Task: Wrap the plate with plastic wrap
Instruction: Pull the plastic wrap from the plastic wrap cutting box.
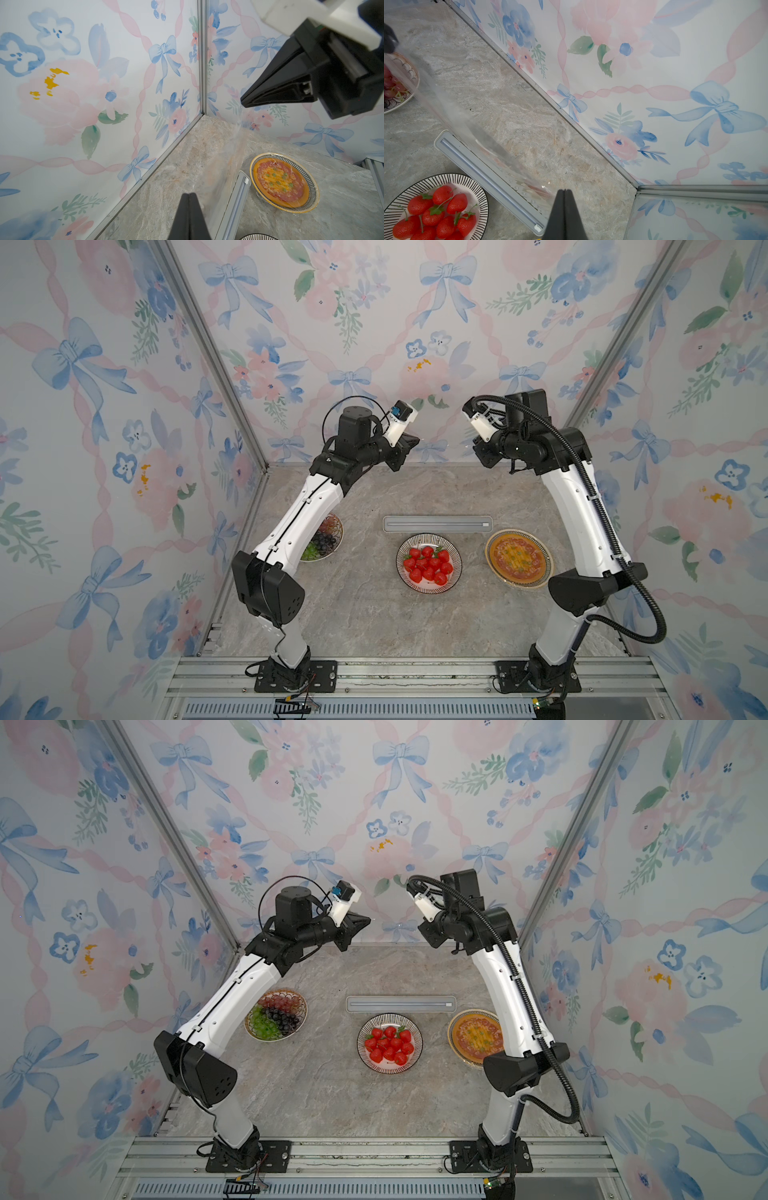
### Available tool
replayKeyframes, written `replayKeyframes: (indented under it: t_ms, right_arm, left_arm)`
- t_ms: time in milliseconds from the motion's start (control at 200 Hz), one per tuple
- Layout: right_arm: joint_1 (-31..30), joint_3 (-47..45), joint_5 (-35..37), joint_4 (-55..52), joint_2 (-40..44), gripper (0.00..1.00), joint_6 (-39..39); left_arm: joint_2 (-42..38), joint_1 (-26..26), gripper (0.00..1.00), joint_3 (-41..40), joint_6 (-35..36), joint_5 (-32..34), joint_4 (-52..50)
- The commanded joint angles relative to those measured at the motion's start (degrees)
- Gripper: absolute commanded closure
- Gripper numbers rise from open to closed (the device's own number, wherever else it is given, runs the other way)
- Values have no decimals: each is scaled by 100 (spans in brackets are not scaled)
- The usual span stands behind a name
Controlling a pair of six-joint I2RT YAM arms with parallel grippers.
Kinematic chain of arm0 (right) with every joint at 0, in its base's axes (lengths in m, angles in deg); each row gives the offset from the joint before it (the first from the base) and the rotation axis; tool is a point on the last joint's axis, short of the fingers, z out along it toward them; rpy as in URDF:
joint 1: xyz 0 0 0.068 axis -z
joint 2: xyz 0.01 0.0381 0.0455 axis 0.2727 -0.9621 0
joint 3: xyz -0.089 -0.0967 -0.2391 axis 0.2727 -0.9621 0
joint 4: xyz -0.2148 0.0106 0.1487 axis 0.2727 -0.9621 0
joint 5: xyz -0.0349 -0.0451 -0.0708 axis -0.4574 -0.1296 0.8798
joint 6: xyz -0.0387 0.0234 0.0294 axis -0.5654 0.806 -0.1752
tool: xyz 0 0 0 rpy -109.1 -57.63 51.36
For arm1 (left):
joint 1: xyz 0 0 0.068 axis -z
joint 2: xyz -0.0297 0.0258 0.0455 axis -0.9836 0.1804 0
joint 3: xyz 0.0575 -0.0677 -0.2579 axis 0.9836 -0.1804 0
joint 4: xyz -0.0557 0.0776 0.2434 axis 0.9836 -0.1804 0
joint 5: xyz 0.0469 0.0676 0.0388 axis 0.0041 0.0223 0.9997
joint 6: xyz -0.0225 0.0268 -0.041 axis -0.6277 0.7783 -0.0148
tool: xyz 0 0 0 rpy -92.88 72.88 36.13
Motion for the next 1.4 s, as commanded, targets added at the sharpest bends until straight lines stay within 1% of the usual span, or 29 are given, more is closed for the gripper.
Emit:
replayKeyframes:
  t_ms: [0, 195, 345, 645, 870, 955, 1035, 1090, 1225, 1310, 1390]
  right_arm:
    - [-102, 294, 82, 305, 150, 100, 80]
    - [-133, 331, 91, 362, 96, 100, 112]
    - [-149, 234, 73, 327, 28, 100, 122]
    - [-212, -624, 20, 528, 25, 100, 236]
    - [-336, -1232, -7, 661, 424, 100, 313]
    - [-459, -1733, 18, 720, 727, 100, 380]
    - [-632, -2428, 100, 840, 1050, 100, 554]
    - [-761, -2984, 175, 966, 1472, 100, 737]
    - [-1106, -4215, 579, 1088, 2220, 100, 1362]
    - [-1393, -4836, 825, 1004, 2588, 100, 1774]
    - [-1690, -5361, 1042, 906, 2858, 100, 2228]
  left_arm:
    - [-317, 13, 100, 226, 60, 97, 220]
    - [-339, -3, 100, 257, 53, 155, 223]
    - [-284, -30, 100, 126, 54, 174, 218]
    - [-50, -62, 100, -358, 138, 147, 218]
    - [-412, -126, 100, -873, 287, -60, 221]
    - [-655, -93, 100, -1263, 306, -195, 222]
    - [-954, 1, 100, -1817, 324, -117, 223]
    - [-1216, 60, 100, -2256, 327, -26, 225]
    - [-1823, 201, 100, -3280, 139, 147, 218]
    - [-2241, 327, 100, -3833, 17, 323, 221]
    - [-2541, 451, 100, -4252, -231, 329, 218]
